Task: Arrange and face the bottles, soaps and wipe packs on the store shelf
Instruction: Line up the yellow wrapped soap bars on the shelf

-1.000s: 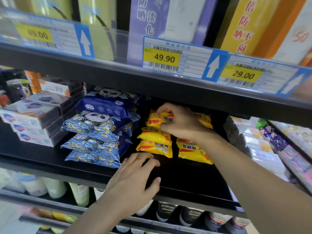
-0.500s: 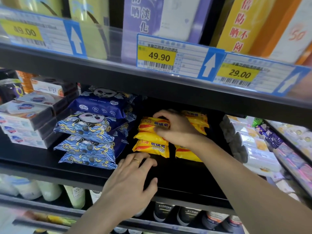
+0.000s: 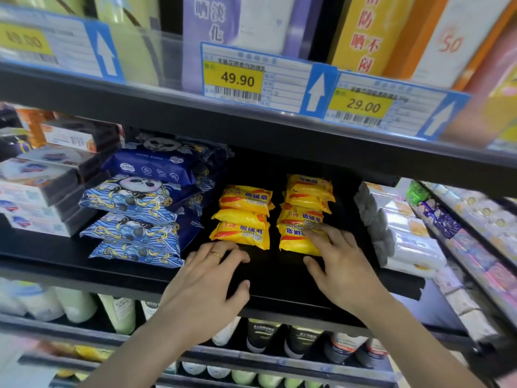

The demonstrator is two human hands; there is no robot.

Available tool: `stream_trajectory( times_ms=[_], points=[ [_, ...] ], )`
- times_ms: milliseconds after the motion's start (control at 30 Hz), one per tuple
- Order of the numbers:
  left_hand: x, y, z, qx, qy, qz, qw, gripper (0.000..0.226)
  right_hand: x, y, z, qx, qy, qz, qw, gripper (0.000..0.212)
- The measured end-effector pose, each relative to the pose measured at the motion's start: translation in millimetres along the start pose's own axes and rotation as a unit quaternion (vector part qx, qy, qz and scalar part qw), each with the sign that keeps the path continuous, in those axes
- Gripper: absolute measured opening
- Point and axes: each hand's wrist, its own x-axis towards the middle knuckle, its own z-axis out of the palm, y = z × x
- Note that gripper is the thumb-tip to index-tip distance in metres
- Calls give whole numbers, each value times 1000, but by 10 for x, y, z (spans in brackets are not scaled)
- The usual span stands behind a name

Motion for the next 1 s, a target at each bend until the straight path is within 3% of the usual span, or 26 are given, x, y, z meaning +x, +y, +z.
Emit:
stream_trajectory(
  times_ms=[300, 533, 633, 767, 867, 1000],
  points=[
    [23, 32, -70, -39, -21, -25, 999, 50, -174, 96, -121, 120, -44, -9, 992, 49],
    [82, 255, -95, -166, -1, -87, 982, 17, -406, -22, -173, 149, 29, -9, 988, 37],
    [92, 413, -170, -269, -7, -115, 956, 24, -528, -112, -214, 188, 77, -14, 979, 36],
    [141, 587, -298, -421, -67, -161, 890, 53, -657, -273, -319, 216, 114, -43, 969, 42],
    [168, 704, -362, -502, -113, -157, 843, 48, -734, -391, -381, 220, 127, -69, 965, 45],
    [131, 722, -378, -541, -104, -142, 823, 43, -799, -472, -427, 239, 139, -74, 958, 49]
  ],
)
